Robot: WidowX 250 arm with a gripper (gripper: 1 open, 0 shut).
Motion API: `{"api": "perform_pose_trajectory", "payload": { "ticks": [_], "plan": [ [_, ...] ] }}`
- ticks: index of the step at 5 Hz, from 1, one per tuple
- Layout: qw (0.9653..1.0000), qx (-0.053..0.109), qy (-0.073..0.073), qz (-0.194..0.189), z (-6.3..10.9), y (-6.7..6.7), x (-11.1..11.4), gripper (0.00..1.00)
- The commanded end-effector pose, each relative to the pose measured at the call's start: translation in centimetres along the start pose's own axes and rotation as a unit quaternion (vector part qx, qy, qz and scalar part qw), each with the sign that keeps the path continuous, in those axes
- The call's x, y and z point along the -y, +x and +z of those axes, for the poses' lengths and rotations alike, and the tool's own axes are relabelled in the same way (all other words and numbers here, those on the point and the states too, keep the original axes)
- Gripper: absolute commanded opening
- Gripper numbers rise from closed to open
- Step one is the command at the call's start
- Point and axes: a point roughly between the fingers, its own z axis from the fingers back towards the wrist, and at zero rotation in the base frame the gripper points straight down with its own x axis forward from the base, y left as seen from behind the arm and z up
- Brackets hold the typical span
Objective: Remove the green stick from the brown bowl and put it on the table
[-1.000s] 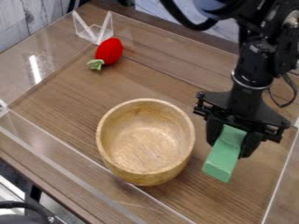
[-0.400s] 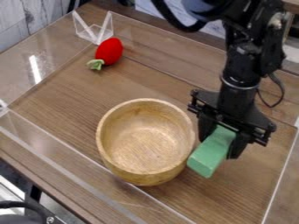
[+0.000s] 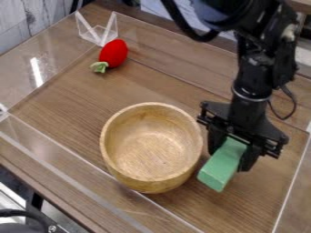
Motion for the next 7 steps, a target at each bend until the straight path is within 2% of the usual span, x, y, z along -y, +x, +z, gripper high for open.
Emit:
{"api": "perform_pose_trajectory", "payload": {
  "ticks": [1,2,3,4,5,6,7],
  "plan": [
    [0.9996,0.024,-0.009,0.011,0.5,1.1,1.2,0.0],
    [0.9994,0.024,-0.009,0.022,-0.4,1.3,1.8,0.0],
    [0.9986,0.025,-0.01,0.046,0.6,1.2,2.0,1.0],
    [0.9968,0.033,-0.013,0.071,1.9,1.2,2.1,1.0],
    [0.9967,0.053,-0.026,0.056,3.9,1.0,1.6,1.0],
    [0.9949,0.082,-0.042,0.041,6.1,1.6,-0.1,1.0],
    [0.9912,0.107,-0.043,0.065,7.6,3.5,-2.0,1.0]
  ]
}}
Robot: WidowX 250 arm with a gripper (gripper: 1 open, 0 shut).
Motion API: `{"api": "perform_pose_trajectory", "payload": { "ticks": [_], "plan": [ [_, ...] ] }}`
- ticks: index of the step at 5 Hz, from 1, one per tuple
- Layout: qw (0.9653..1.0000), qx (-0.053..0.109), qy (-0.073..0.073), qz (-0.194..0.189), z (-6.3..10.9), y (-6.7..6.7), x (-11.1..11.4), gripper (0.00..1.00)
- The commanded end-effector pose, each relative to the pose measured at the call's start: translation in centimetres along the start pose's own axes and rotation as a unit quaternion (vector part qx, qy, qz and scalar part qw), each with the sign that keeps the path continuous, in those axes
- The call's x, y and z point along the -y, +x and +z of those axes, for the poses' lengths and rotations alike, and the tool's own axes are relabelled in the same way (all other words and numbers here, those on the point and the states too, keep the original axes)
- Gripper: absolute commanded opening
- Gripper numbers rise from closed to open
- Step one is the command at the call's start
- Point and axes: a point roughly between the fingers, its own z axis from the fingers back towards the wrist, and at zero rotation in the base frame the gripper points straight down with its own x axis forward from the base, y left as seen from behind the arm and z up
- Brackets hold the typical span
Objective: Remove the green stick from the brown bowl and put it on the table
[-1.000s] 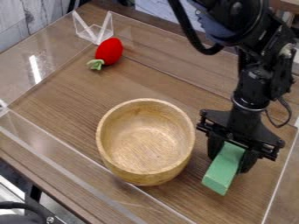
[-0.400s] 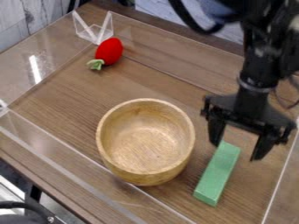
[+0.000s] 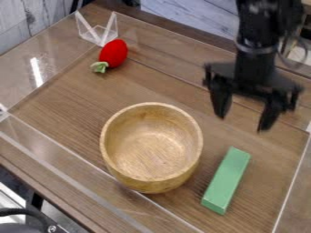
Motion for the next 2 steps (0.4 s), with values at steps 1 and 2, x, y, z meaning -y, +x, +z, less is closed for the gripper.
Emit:
{"api": "perform_pose_trajectory", "payload": {
  "ticks": [1,2],
  "plan": [
    [0.9981,0.06,-0.004,0.017,1.9,3.4,-1.4,1.0],
    [0.9949,0.091,0.005,0.043,1.4,4.5,-3.1,1.0]
  ]
}}
